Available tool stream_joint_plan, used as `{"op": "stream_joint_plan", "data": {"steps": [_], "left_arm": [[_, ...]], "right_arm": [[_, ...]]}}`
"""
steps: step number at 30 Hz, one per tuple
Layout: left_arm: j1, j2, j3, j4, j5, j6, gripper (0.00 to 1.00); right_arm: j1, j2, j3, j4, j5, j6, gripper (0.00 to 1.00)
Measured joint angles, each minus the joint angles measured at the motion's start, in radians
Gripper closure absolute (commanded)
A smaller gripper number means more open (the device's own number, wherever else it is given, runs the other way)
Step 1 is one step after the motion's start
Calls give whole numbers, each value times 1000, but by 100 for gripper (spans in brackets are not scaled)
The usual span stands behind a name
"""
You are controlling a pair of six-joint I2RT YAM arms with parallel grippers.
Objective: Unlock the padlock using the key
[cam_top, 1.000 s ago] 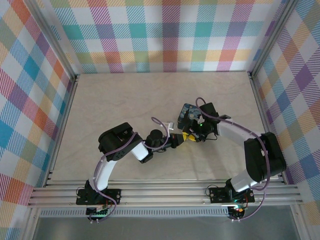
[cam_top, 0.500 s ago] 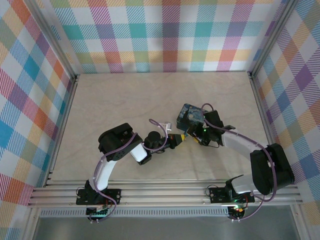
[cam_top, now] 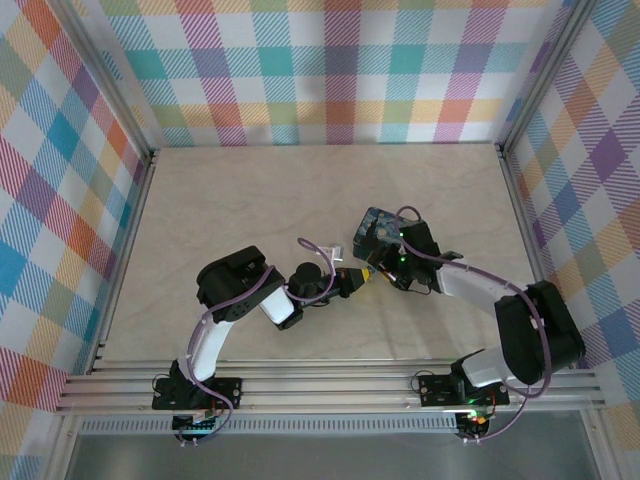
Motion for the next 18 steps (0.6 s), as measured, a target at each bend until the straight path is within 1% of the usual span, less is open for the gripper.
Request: {"op": "stream_joint_plan", "data": {"steps": [5, 9, 10, 12, 14, 16, 18], "left_arm": [[0, 0, -5, 5, 0, 0, 100], [0, 0, -5, 5, 1, 0, 100], [0, 0, -5, 5, 2, 0, 100], [0, -1, -5, 5, 4, -1, 100], [0, -2, -6, 4, 4, -5, 100], [0, -2, -6, 3, 3, -11, 100], [0, -4, -6, 2, 3, -16, 100]], "right_arm": [[10, 58, 42, -11, 0, 0, 53], [16, 76, 55, -11, 0, 0, 56], [16, 79, 59, -11, 0, 0, 58], [16, 88, 68, -11, 0, -2, 64], [16, 95, 74, -15, 1, -6, 73], [16, 97, 76, -20, 5, -10, 85], [15, 97, 79, -25, 5, -13, 94]]}}
